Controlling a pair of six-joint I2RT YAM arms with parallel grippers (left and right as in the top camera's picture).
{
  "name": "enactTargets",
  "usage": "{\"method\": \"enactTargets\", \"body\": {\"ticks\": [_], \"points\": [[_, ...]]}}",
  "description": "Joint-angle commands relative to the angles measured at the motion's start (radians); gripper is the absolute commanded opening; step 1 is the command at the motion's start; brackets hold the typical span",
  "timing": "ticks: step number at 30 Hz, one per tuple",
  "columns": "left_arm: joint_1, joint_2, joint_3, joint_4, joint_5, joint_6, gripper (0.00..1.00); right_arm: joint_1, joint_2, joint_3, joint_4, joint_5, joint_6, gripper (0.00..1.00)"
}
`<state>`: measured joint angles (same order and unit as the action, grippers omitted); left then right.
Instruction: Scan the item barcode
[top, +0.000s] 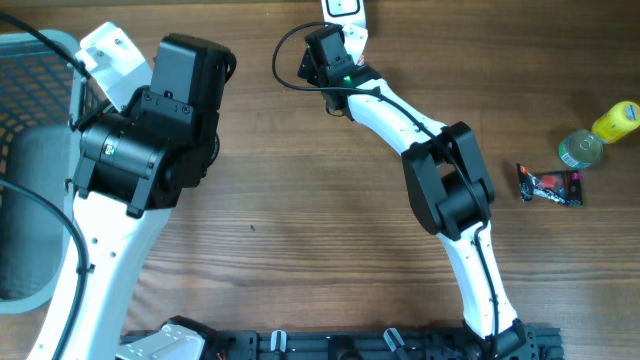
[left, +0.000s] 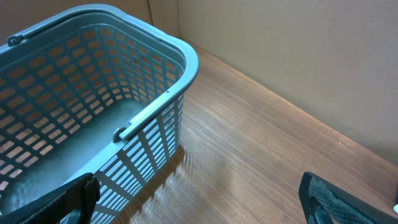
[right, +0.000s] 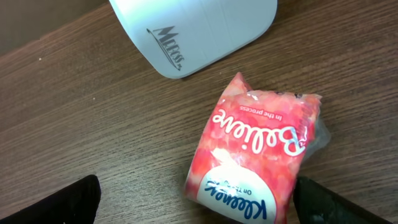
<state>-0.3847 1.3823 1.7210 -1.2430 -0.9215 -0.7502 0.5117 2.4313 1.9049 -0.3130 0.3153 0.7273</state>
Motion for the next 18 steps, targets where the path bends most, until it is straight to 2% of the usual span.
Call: {"method": "enactTargets", "body": {"ticks": [1,10,11,12,13,14,15,18], "points": [[0.004,0.005,-0.002,-0.004,-0.014,-0.013,1.00,0.002,0.049,0.001,-0.022,0.008,-0.018,1.00],[0.004,0.005,-0.002,-0.003,-0.014,-0.014,1.00,0.002,0.097,0.001,-0.013,0.008,-0.018,0.99],[0.004,0.005,-0.002,-0.003,-0.014,-0.013,1.00,0.002,0.097,0.001,-0.012,0.008,-0.018,0.92],[0.004,0.005,-0.002,-0.004,-0.014,-0.014,1.00,0.002,0.097,0.001,-0.013,0.006,-0.018,0.81],[0.004,0.005,-0.002,-0.004,-0.014,-0.013,1.00,0.002,0.097,0.001,-0.014,0.002,-0.019,0.75],[0.004,0.005,-0.002,-0.004,-0.014,-0.013,1.00,0.001,0.097,0.001,-0.016,-0.002,-0.020,0.59],[0.004,0.005,-0.002,-0.004,-0.014,-0.014,1.00,0.001,0.096,0.001,-0.018,-0.002,-0.021,0.51],[0.003,0.005,-0.002,-0.004,-0.013,-0.014,1.00,0.002,0.096,0.002,-0.029,-0.003,-0.021,0.51]]}}
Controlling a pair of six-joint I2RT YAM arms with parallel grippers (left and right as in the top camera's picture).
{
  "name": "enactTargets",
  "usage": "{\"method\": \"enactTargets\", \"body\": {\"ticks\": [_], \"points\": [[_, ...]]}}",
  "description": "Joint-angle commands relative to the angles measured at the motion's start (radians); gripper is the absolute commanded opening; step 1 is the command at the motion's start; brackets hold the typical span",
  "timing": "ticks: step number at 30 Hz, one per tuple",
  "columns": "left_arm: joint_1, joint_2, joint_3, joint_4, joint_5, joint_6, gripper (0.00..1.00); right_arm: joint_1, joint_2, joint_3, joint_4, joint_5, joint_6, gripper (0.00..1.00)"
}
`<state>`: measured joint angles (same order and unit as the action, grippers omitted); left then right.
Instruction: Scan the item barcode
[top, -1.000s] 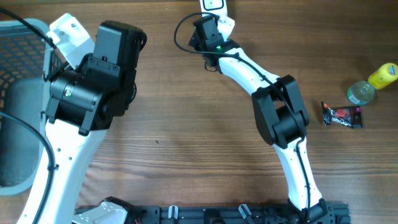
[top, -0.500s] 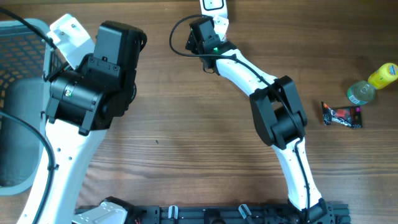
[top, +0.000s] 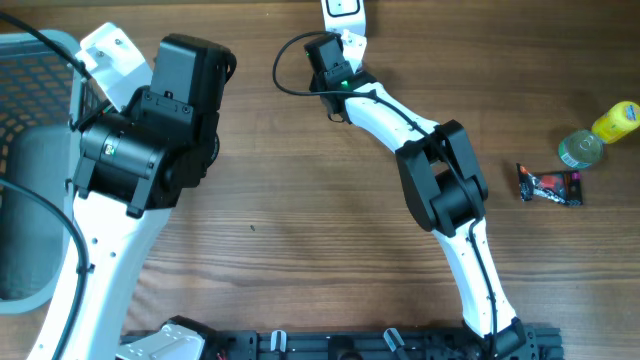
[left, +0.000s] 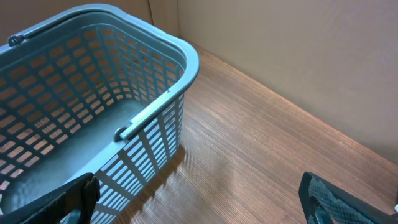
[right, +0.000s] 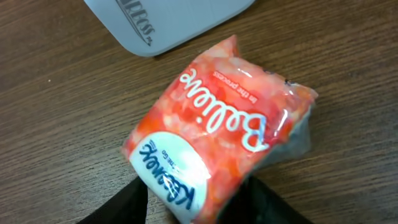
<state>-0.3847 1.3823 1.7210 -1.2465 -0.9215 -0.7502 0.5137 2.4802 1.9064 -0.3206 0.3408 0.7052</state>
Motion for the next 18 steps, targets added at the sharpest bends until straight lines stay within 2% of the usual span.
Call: {"method": "enactTargets", "body": {"ticks": [1,7,11,12,18], "points": [[0.004,0.006,-0.002,-0.001,-0.013,-0.014,1.00,0.000,0.046,0.000,-0.028,-0.028,0.001,0.51],[0.003,0.006,-0.002,0.000,-0.013,-0.014,1.00,0.000,0.046,0.001,-0.031,-0.025,-0.080,0.48],[0.003,0.006,-0.002,0.000,-0.001,-0.014,1.00,0.000,0.021,0.001,-0.032,-0.023,-0.235,0.34],[0.003,0.006,-0.002,0.000,0.006,-0.014,1.00,0.000,0.005,0.001,-0.035,-0.007,-0.287,0.27],[0.003,0.006,-0.002,0.000,0.009,-0.014,1.00,-0.001,-0.031,0.001,-0.055,0.086,-0.406,0.15]]}}
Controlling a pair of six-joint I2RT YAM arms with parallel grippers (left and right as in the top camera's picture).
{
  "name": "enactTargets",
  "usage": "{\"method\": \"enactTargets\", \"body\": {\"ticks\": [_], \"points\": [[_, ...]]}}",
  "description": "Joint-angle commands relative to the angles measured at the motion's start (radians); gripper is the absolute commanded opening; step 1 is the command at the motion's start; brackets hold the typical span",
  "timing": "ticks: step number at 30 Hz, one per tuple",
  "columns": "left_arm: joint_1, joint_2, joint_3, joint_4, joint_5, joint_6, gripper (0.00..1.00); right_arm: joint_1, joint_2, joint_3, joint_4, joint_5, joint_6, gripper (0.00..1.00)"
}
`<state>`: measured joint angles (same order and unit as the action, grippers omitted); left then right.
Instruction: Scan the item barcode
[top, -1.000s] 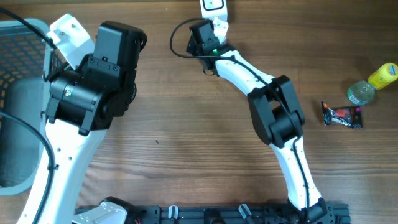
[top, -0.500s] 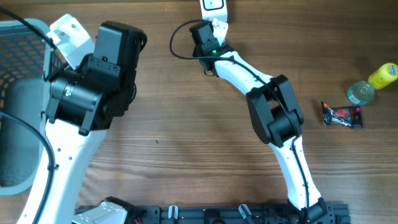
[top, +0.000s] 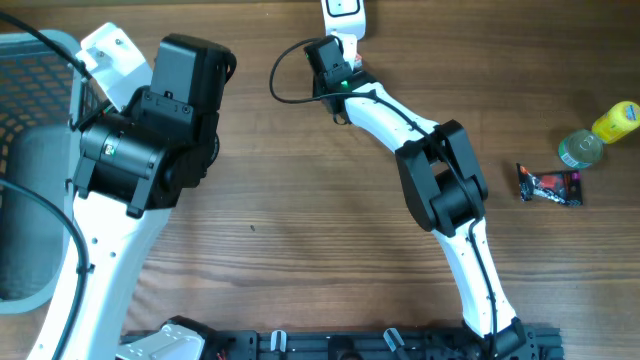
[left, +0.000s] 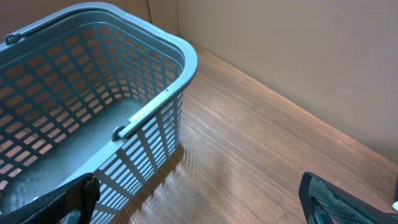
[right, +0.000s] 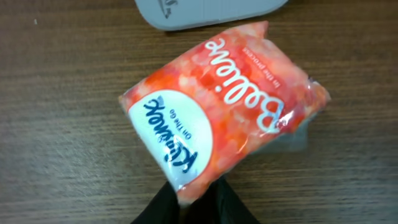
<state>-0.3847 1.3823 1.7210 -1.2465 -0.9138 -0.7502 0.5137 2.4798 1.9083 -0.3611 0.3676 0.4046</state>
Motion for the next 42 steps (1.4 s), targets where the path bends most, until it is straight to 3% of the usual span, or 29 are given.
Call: {"method": "enactTargets", "body": {"ticks": [1,2,3,4,7,13,18,24,27,31,42], "points": [[0.003,0.006,-0.002,0.000,0.002,-0.014,1.00,-0.001,-0.030,-0.001,-0.018,0.058,-0.115,0.15],[0.003,0.006,-0.002,0.000,0.002,-0.014,1.00,-0.001,-0.030,-0.001,-0.024,0.057,-0.113,0.27],[0.003,0.006,-0.002,0.000,0.002,-0.014,1.00,-0.001,-0.030,-0.001,-0.031,0.052,-0.103,0.78],[0.003,0.006,-0.002,0.000,0.002,-0.014,1.00,-0.001,-0.030,-0.001,-0.034,0.050,-0.080,1.00],[0.003,0.006,-0.002,0.000,0.002,-0.014,1.00,0.006,-0.032,-0.001,-0.037,0.043,0.052,1.00],[0.003,0.006,-0.002,0.000,0.002,-0.014,1.00,0.014,-0.036,-0.001,-0.015,-0.229,0.516,1.00],[0.003,0.006,-0.002,0.000,0.001,-0.014,1.00,0.016,-0.032,-0.001,0.065,-0.164,0.745,1.00],[0.004,0.006,-0.002,0.005,0.001,-0.014,1.00,0.013,-0.032,-0.001,0.019,0.027,0.734,1.00],[0.004,0.006,-0.002,0.012,0.001,-0.022,1.00,0.003,-0.030,-0.001,0.034,0.071,0.653,1.00],[0.004,0.006,-0.002,0.029,0.001,-0.021,1.00,-0.011,-0.011,-0.002,0.113,0.072,0.525,1.00],[0.003,0.076,-0.002,0.031,0.001,-0.021,1.00,-0.012,0.083,-0.001,0.163,0.067,0.489,1.00]]}}
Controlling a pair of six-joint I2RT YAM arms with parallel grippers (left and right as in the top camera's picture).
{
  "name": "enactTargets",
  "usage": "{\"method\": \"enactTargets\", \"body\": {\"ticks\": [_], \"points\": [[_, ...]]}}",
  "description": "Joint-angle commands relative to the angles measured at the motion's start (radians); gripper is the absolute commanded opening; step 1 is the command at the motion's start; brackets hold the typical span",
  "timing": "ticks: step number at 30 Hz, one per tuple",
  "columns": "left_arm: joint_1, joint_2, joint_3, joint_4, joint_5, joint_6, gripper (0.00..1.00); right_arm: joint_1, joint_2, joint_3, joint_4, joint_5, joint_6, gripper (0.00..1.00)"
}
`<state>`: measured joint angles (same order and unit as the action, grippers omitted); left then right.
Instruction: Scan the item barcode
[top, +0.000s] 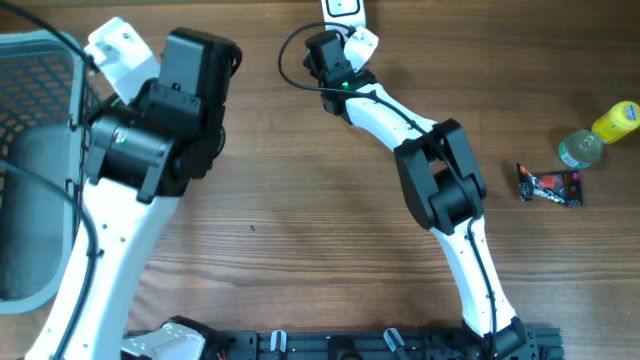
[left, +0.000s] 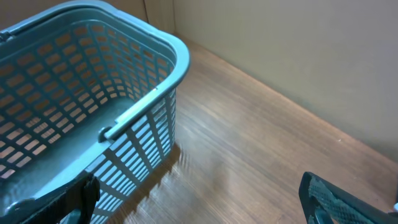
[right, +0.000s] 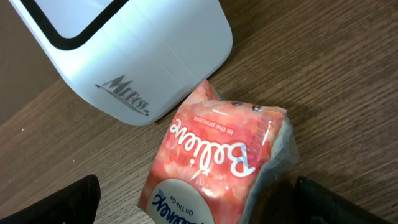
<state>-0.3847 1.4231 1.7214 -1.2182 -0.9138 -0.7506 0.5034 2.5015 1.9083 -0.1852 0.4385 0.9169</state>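
A pink-orange Kleenex tissue pack (right: 217, 162) lies on the wooden table, its top corner against the white scanner (right: 137, 50). My right gripper (right: 200, 202) stands open around the pack's near end, one dark finger (right: 68, 202) to its left and one to its right, apart from it. From overhead the pack (top: 364, 41) shows just below the scanner (top: 345, 9) at the table's far edge. My left gripper (left: 199, 202) is open over bare table beside the basket, with nothing between its fingers.
A blue-grey plastic basket (left: 155, 68) stands at the far left (top: 25, 60). A green bottle with a yellow cap (top: 598, 135) and a dark snack wrapper (top: 548, 185) lie at the right. The right arm (top: 440, 180) stretches across the table's middle.
My right gripper was shut on the tissue pack's near end; now it is open and the pack lies turned, closer to the scanner. The left arm has shifted slightly away from the basket.
First my right gripper was open around the pack lying below the scanner. Then its fingers were closing on the pack's end, then shut on it with the pack turned. Now it is open again, the pack resting against the scanner.
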Motion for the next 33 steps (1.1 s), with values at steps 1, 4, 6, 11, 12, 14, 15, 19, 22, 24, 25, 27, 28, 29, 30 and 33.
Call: {"method": "enactTargets", "body": {"ticks": [1,4,6,11,12,14,15,19,22,24,25,27,28,29,30,33], "points": [[0.003,0.044,-0.003,0.003,0.001,-0.021,1.00,-0.002,0.061,-0.001,-0.017,-0.004,-0.031,1.00],[0.003,0.051,-0.003,0.003,0.001,-0.021,1.00,-0.002,0.061,-0.001,-0.013,0.000,-0.103,0.71],[0.003,0.051,-0.003,0.003,0.001,-0.021,1.00,-0.006,0.061,-0.001,-0.016,0.000,-0.145,0.57],[0.003,0.051,-0.003,0.003,0.001,-0.021,1.00,-0.008,0.061,-0.002,-0.039,0.004,-0.210,0.38],[0.003,0.051,-0.003,0.003,0.001,-0.021,1.00,-0.008,0.061,-0.002,-0.050,0.008,-0.211,0.33],[0.003,0.051,-0.003,0.002,0.002,-0.021,1.00,-0.011,0.061,-0.002,-0.071,0.016,-0.211,0.21],[0.003,0.051,-0.003,0.002,0.001,-0.021,1.00,-0.013,0.061,-0.002,-0.078,0.019,-0.211,0.18],[0.003,0.051,-0.003,0.002,0.005,-0.021,1.00,-0.019,0.060,-0.002,-0.096,0.019,-0.261,0.05],[0.003,0.051,-0.003,0.003,0.006,-0.021,1.00,-0.019,0.053,-0.002,-0.103,0.020,-0.348,0.05],[0.003,0.051,-0.003,0.003,0.005,-0.021,1.00,-0.019,0.039,-0.001,-0.126,0.050,-0.386,0.05],[0.003,0.051,-0.003,0.003,0.005,-0.021,1.00,-0.019,0.030,-0.001,-0.134,0.068,-0.408,0.05],[0.003,0.051,-0.003,0.003,0.006,-0.021,1.00,-0.019,0.011,-0.001,-0.141,0.095,-0.456,0.05],[0.003,0.051,-0.003,0.003,0.006,-0.021,1.00,-0.019,-0.001,-0.001,-0.142,0.110,-0.479,0.05],[0.003,0.051,-0.003,0.003,0.006,-0.021,1.00,-0.019,-0.018,-0.001,-0.143,0.124,-0.510,0.05],[0.003,0.051,-0.003,0.003,0.006,-0.021,1.00,-0.020,-0.032,-0.001,-0.142,0.142,-0.534,0.05],[0.003,0.051,-0.003,0.003,0.010,-0.022,1.00,-0.020,-0.062,-0.001,-0.132,0.192,-0.612,0.05]]}}
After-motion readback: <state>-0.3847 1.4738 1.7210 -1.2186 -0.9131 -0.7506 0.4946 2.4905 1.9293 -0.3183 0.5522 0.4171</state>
